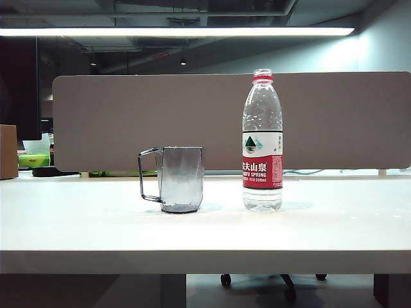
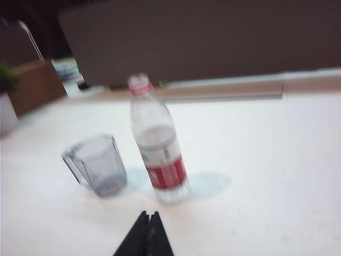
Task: Pick up the mineral water bottle on the table and pour water into the mug until it's half full.
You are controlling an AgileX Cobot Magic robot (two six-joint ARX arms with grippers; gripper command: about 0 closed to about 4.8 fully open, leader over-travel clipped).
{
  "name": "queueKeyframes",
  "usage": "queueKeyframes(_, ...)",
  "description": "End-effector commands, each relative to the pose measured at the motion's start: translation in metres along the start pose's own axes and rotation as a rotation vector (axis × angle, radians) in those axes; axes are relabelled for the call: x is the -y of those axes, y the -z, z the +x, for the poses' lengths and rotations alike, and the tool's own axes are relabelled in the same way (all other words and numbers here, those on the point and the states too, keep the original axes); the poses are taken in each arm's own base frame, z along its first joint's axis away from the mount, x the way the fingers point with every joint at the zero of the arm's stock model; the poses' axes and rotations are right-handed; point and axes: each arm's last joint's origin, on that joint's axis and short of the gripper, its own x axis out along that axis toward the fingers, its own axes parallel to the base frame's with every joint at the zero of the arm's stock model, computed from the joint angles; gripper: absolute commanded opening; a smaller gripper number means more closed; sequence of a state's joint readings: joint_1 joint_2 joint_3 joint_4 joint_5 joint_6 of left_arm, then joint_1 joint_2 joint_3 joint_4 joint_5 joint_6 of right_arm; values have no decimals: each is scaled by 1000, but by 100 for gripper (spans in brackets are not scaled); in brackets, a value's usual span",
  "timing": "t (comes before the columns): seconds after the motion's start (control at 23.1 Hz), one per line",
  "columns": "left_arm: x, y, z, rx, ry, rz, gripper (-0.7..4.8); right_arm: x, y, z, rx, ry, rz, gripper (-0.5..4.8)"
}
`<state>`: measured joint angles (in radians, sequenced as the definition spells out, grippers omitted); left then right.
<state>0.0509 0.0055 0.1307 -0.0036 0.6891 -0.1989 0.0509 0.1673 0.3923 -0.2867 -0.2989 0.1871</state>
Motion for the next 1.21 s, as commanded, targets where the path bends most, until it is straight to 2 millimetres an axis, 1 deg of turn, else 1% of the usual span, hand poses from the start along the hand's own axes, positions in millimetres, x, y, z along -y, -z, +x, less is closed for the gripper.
queueKeyframes(0.04,5,-14,-2,38,12,23,-5,5,1,21,-82,-24,-7,166)
queueKeyframes(0.09,6,-18,-3,48,16,13,-5,7,2,31,-104,-39,-1,233)
queueKeyframes(0.13,8,-22,-4,54,21,-8,-5,8,2,41,-120,-52,0,247)
queueKeyframes(0.22,12,-30,-6,32,17,-49,-5,6,10,75,-172,-92,-44,248)
queueKeyframes(0.26,13,-32,-7,20,20,-59,-5,3,14,85,-183,-117,-56,248)
queueKeyframes(0.3,16,-37,-9,10,19,-67,-5,-5,21,104,-186,-178,-79,259)
queueKeyframes(0.35,17,-39,-10,11,19,-66,-5,-9,25,112,-182,-191,-90,278)
queueKeyframes(0.39,18,-42,-10,18,21,-59,-5,-14,30,122,-176,-182,-128,313)
queueKeyframes(0.48,19,-46,-11,38,20,-43,-5,-21,46,147,-142,-67,-167,479)
queueKeyframes(0.65,19,-45,-11,33,14,-49,-5,-19,59,166,-110,-60,-167,479)
queueKeyframes(0.86,19,-45,-11,33,13,-49,-5,-17,73,184,-38,-59,-165,479)
queueKeyframes(0.99,19,-44,-11,26,19,-41,-5,-16,83,197,-37,-58,-165,479)
queueKeyframes(1.12,18,-41,-11,-2,3,-43,-5,-16,85,207,-44,-58,-165,479)
queueKeyframes(1.21,17,-38,-11,-25,0,-10,-5,-16,85,215,-44,-58,-165,479)
